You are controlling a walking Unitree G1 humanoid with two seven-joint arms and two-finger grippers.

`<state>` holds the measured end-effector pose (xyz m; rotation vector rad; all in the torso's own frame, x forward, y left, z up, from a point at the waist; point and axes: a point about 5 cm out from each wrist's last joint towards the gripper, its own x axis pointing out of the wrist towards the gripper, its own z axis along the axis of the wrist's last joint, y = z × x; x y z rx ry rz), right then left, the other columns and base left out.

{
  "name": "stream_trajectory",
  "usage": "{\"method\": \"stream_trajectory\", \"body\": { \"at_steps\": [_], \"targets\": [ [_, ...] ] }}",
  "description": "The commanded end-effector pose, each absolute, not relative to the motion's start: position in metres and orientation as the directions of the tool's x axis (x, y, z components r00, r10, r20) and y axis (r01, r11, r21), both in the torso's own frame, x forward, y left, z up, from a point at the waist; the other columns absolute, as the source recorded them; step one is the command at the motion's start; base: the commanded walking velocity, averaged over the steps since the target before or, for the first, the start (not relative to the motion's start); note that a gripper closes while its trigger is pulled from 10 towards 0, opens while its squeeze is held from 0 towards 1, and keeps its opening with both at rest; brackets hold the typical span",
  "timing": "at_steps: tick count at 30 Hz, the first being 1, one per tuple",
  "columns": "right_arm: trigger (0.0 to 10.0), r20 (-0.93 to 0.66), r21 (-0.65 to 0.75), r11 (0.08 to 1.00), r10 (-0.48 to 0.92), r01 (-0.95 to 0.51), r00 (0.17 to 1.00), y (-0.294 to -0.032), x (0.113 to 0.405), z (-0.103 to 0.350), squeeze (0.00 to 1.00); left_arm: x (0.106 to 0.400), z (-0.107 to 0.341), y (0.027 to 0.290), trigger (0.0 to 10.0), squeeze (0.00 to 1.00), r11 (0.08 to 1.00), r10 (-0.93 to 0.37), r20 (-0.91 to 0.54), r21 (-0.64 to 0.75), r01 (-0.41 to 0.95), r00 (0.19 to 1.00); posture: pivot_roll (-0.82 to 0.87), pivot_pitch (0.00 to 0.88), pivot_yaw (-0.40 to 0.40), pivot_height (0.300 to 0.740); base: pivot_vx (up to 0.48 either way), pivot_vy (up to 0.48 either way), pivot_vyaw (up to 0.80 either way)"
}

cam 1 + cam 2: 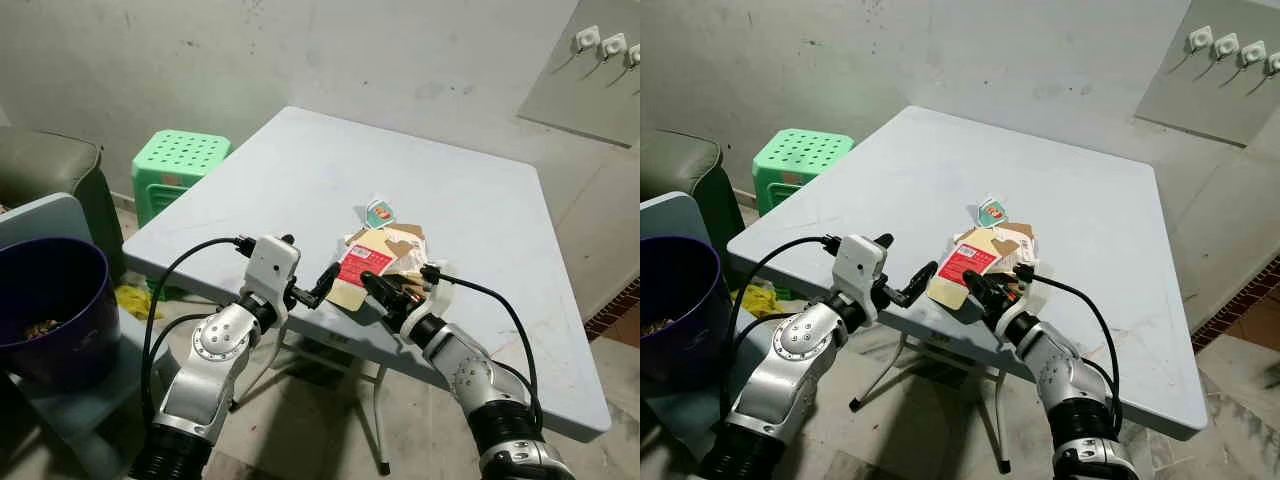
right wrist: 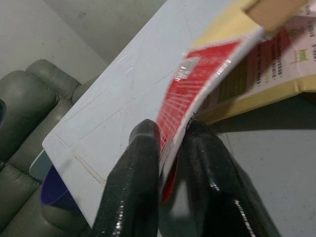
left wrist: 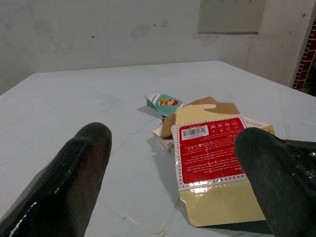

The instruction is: Picking trash to rubbish bin

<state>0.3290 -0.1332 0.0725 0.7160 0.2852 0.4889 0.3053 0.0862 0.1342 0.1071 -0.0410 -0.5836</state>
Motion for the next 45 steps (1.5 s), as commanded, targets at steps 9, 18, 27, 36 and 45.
{"method": "stream_trajectory", "body": {
  "at_steps": [9,18,27,36,45],
  "targets": [
    [0.0,-0.054,0.68,0.655,0.492,-0.329,0.869,-0.142,0.335,0.079,0.0,0.304,0.137,0.082,10.0,0.0,0.811,-0.579,0.013,0.113,0.574,0.815,0.02,0.0,-0.122,0.74,0.0,0.0,0.0],
    [0.0,-0.044,0.678,0.655,0.489,-0.333,0.871,-0.143,0.335,0.081,0.0,0.3,0.138,0.077,10.0,0.0,0.791,-0.607,0.015,0.102,0.603,0.794,0.03,0.0,-0.12,0.74,0.0,0.0,0.0],
    [10.0,0.009,0.587,0.716,0.462,-0.379,0.887,-0.148,0.34,0.097,0.0,0.304,0.146,0.079,10.0,0.0,0.791,-0.607,0.034,0.123,0.599,0.794,0.03,0.0,-0.12,0.74,0.0,0.0,0.0],
    [10.0,0.198,0.269,0.906,0.28,-0.326,0.939,-0.176,0.339,0.147,0.0,0.325,0.173,0.112,10.0,0.0,0.903,-0.426,0.141,0.004,0.43,0.893,0.02,0.0,-0.116,0.74,0.0,0.0,0.0],
    [10.0,0.286,0.061,0.995,0.059,-0.08,0.956,-0.19,0.324,0.171,0.0,0.34,0.188,0.136,10.0,0.0,0.971,-0.237,0.194,0.01,0.239,0.952,0.0,0.0,-0.1,0.74,0.0,0.0,0.0]
  ]
}}
